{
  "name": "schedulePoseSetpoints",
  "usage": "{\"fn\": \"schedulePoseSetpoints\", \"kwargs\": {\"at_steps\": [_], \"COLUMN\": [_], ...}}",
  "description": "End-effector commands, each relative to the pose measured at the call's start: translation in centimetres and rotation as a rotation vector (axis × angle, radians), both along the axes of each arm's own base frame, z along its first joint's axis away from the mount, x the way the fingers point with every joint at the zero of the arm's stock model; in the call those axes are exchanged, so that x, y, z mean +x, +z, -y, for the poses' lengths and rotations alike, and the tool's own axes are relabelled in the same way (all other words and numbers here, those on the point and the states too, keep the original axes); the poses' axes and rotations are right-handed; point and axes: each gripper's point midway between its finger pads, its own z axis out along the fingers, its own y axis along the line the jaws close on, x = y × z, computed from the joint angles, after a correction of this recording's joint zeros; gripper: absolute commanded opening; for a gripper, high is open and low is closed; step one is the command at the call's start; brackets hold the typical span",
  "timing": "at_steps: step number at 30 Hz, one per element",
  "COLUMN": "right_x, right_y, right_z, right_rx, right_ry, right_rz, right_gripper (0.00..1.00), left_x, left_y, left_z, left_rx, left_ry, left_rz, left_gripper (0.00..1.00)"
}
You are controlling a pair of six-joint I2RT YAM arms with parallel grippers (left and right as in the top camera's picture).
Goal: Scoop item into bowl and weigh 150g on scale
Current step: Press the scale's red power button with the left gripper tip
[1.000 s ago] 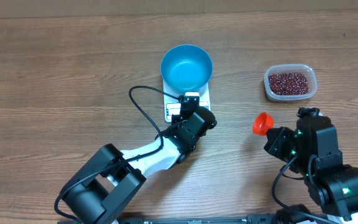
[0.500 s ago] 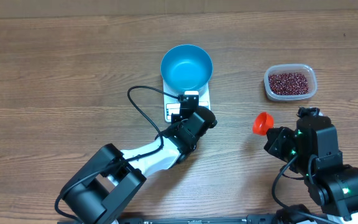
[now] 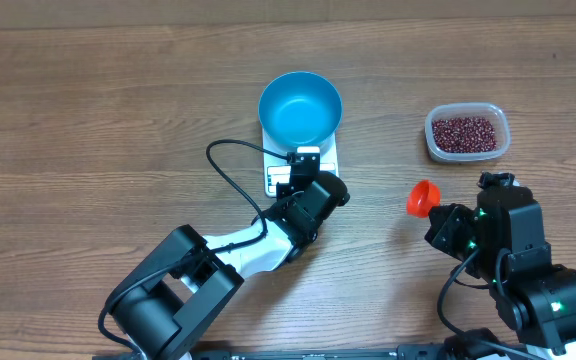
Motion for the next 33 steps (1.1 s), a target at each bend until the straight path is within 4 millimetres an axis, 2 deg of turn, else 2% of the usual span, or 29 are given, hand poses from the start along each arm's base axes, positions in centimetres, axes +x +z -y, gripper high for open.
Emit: {"fn": "schedulePoseSetpoints", "kwargs": {"at_steps": [1,33], "right_x": [0.44,0.47], "right_y": [1.37,1.39], "right_z": [0.02,0.08], "right_rx": [-0.002,-0.004], "right_ry": [-0.001,-0.004], "right_rz": [0.042,0.044], "right_gripper": [0.04,0.04], "left_x": [-0.02,-0.86], "left_y": [-0.61,-1.51], "left_z": [-0.51,0.23], "left_rx": [0.033,0.02], "left_ry": [0.012,-0.04], "left_rz": [0.003,-0.053], "left_gripper": [0.04,0.04]}}
